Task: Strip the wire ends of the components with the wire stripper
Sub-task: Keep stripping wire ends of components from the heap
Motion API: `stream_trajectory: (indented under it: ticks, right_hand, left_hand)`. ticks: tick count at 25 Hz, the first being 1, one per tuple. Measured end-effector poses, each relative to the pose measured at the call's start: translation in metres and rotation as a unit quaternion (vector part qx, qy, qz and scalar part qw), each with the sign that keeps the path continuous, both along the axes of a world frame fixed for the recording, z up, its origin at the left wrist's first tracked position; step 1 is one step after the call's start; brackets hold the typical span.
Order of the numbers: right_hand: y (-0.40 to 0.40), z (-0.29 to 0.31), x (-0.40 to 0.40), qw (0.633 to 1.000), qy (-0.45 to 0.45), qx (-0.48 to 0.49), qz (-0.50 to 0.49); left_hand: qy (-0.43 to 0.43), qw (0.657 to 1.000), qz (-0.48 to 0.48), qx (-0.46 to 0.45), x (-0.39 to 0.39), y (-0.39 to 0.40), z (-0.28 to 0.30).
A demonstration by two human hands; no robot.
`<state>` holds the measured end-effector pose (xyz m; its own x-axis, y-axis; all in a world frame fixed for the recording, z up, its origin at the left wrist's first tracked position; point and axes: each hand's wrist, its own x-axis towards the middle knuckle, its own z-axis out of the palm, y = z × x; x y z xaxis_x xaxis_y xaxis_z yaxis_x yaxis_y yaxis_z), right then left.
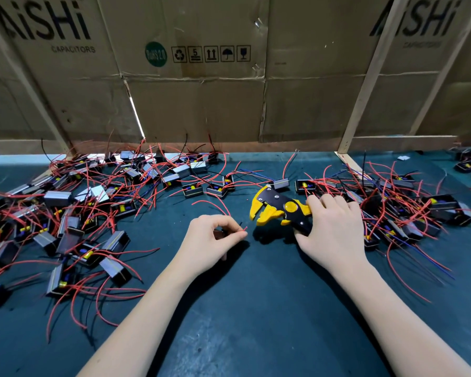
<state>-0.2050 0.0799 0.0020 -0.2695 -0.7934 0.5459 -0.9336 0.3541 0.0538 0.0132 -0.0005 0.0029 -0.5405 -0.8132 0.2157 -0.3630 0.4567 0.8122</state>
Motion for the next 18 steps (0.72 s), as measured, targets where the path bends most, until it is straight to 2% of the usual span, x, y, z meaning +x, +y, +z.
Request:
stream_trajectory:
  ticks: [7,13,18]
  right_hand:
    - [-0.0032,-0.0026,0.0082,0.999,0.045,-0.003,0.021]
    - [-0.0032,-0.0013,0.0110,0.999,0.038,-0.020,0.031]
    - [-0.0022,0.0012,0.0119,0.999,0.011,0.002,0.037]
  left_hand:
    - [-0.003,1.000,0.012,0.011,-0.0028,0.0005,0.0012]
    - [-0.015,1.000,0.019,0.005,-0.0043,0.0002,0.0022]
    - [-0.018,1.000,0.006,-0.011,-0.0028,-0.0010,0.0003]
